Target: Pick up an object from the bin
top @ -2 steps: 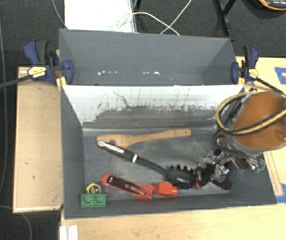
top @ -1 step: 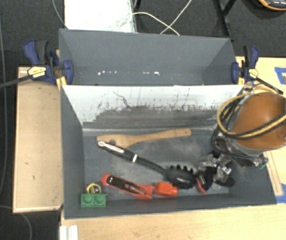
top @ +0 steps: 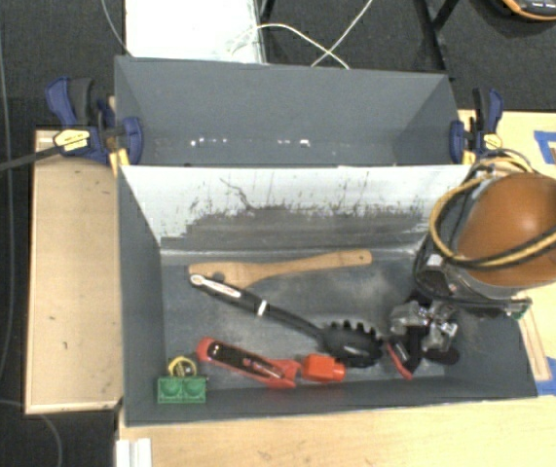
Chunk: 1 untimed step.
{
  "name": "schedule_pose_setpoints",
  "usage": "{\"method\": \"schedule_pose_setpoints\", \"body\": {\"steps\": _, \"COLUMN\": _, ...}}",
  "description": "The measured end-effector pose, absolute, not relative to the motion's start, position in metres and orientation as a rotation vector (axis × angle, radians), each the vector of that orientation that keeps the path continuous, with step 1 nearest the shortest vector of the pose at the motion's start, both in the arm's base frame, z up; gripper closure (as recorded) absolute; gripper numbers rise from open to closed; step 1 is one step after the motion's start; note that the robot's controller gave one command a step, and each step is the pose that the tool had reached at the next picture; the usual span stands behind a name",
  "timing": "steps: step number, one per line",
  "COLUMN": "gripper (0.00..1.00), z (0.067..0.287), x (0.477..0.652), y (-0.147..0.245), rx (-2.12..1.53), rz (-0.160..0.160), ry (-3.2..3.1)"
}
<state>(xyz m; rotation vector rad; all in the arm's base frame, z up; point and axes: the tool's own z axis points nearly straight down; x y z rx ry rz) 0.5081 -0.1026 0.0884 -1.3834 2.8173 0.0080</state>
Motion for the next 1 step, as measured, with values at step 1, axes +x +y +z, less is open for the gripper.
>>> {"method": "schedule_pose_setpoints", "body": {"steps": 1, "gripper": 1.0, "z": 0.1314, "x": 0.5084, "y": -0.1024, "rx": -1.372, "rz": 0.009, "ry": 2.822}}
